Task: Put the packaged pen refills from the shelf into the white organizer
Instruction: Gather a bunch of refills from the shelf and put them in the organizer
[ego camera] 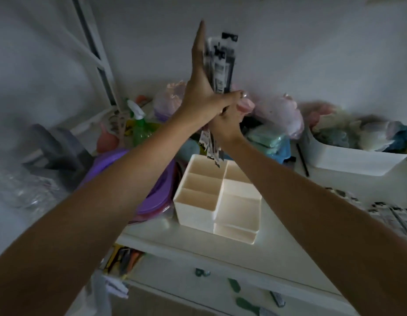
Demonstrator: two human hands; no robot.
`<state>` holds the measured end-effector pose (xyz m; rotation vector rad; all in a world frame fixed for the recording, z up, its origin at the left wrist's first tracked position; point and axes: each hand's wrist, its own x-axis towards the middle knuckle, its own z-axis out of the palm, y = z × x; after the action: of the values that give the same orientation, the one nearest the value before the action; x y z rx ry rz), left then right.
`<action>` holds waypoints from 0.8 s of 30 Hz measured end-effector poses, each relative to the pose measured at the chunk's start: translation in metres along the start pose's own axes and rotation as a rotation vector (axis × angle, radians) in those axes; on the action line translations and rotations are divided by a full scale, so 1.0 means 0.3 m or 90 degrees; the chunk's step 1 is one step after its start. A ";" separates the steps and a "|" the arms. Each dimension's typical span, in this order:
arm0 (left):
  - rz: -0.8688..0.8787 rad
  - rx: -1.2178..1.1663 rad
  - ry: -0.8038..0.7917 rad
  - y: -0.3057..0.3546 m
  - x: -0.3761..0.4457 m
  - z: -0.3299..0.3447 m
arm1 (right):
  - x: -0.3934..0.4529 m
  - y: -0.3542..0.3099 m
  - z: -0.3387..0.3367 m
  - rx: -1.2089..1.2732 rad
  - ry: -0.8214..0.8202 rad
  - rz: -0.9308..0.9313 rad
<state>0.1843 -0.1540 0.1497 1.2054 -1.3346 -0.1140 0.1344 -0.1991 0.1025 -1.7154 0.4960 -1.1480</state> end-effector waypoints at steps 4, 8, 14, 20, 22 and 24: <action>0.018 0.049 0.051 -0.144 -0.053 -0.022 | -0.042 0.109 0.063 -0.011 -0.020 0.074; -0.072 0.098 0.054 -0.269 -0.091 -0.001 | -0.065 0.191 0.075 -0.092 -0.034 0.127; -0.089 0.145 0.103 -0.318 -0.123 0.023 | -0.028 0.247 0.057 -0.340 -0.102 0.101; -0.079 0.223 0.069 -0.337 -0.145 0.035 | -0.022 0.319 0.034 -0.517 -0.130 0.042; -0.077 0.285 0.050 -0.356 -0.195 0.043 | -0.048 0.353 0.021 -0.668 -0.212 0.032; -0.068 0.336 0.033 -0.382 -0.246 0.042 | -0.067 0.378 0.002 -0.790 -0.311 0.005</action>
<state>0.2135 -0.1630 0.0164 1.7108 -1.2938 0.2059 0.1450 -0.2341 -0.0068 -2.9113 1.0024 -0.2845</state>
